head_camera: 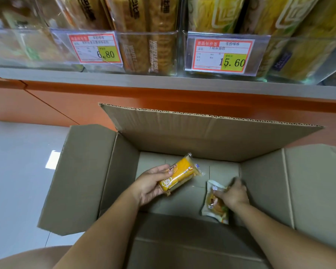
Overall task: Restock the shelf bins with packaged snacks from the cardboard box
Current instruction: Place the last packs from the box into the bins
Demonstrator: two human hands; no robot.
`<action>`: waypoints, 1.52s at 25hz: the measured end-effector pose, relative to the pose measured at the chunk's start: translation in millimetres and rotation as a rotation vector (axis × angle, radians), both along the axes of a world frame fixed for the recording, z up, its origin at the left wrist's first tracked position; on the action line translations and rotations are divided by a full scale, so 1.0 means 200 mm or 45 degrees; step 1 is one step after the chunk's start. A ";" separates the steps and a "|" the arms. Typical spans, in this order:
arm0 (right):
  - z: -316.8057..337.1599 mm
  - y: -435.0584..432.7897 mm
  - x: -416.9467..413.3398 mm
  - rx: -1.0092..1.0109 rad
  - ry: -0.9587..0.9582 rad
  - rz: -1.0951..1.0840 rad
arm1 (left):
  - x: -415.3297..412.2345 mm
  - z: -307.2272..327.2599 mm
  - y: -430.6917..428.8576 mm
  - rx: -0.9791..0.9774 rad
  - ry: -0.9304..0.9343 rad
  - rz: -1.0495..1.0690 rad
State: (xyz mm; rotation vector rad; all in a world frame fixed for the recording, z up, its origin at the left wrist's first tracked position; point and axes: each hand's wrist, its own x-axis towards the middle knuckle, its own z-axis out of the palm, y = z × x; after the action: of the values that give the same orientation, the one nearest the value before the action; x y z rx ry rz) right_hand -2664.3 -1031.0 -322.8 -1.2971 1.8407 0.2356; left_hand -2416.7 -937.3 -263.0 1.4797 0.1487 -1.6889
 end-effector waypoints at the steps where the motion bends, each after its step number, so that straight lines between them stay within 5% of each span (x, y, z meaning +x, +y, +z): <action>1: 0.00 0.01 0.00 0.096 0.055 0.039 | 0.00 0.00 0.00 0.003 -0.013 0.007; 4: 0.01 0.03 0.01 0.314 0.071 0.118 | 0.02 0.00 0.01 0.047 -0.084 -0.043; 13: 0.23 -0.01 0.13 0.232 -0.815 -0.478 | -0.01 0.05 0.05 0.056 -0.217 0.030; 19: 0.45 0.01 0.18 -0.019 -0.925 -0.393 | -0.04 0.20 0.07 -0.130 -0.012 -0.108; 26: 0.61 0.05 0.15 0.316 -1.306 -0.616 | -0.09 0.32 0.11 -0.178 0.032 -0.083; 38: 0.90 0.00 0.18 0.246 -1.574 -0.842 | -0.05 0.74 0.11 -0.398 -0.053 0.004</action>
State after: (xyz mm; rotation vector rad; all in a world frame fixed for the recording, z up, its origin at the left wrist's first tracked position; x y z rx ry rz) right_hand -2627.8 -1031.6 -143.2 -0.3979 0.9968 -0.6113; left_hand -2427.7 -915.4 -114.9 1.2772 -0.1309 -1.5946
